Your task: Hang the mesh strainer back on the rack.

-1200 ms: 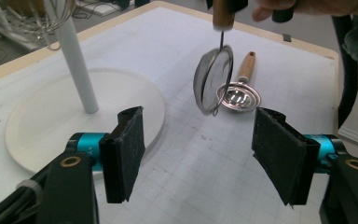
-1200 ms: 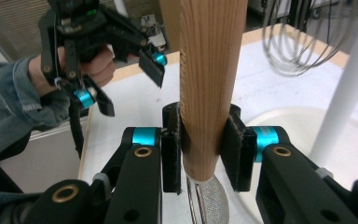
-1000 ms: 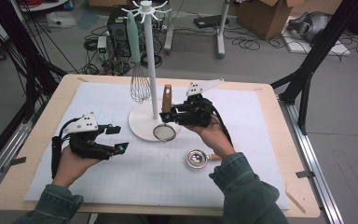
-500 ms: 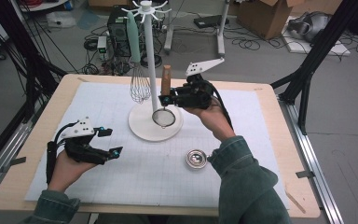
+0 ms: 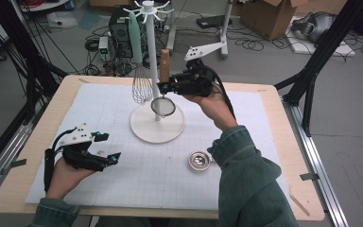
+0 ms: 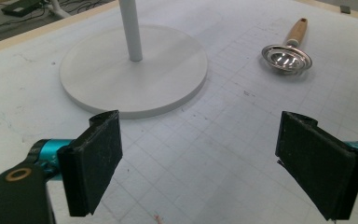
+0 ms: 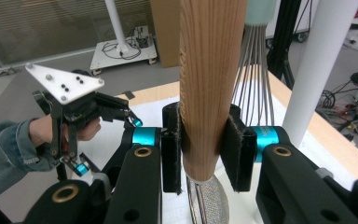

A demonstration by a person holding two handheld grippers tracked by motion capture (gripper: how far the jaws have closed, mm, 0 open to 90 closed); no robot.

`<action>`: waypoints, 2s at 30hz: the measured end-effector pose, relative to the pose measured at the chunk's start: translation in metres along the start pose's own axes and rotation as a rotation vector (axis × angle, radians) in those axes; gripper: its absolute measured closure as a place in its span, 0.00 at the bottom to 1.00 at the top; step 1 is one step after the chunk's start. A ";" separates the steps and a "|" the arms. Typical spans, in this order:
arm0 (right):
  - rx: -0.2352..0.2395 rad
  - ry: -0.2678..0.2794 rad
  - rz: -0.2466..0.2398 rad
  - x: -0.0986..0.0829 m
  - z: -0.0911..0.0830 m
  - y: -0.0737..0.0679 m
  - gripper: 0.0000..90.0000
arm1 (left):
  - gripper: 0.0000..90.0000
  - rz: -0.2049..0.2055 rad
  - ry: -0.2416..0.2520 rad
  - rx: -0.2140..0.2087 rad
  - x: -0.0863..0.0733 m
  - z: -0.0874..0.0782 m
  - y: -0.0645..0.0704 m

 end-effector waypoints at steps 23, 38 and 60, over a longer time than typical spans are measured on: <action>-0.025 0.004 -0.029 0.057 0.012 0.003 0.79 | 0.10 -0.011 -0.018 0.029 -0.011 -0.005 -0.008; -0.043 -0.032 -0.006 0.073 0.021 0.011 0.79 | 0.10 -0.013 -0.007 0.026 -0.008 -0.009 -0.009; -0.088 -0.022 0.035 0.060 0.022 0.027 0.76 | 0.10 -0.015 -0.005 0.011 -0.009 -0.009 -0.010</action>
Point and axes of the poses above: each handheld gripper's, and its own axes: z roughly forward along the jaws, x roughly out of its top, y roughly to its right, the point moved 7 cm from there along z, roughly forward along the jaws, and after that the axes turned 8 degrees about -z, right-handed, at the moved point
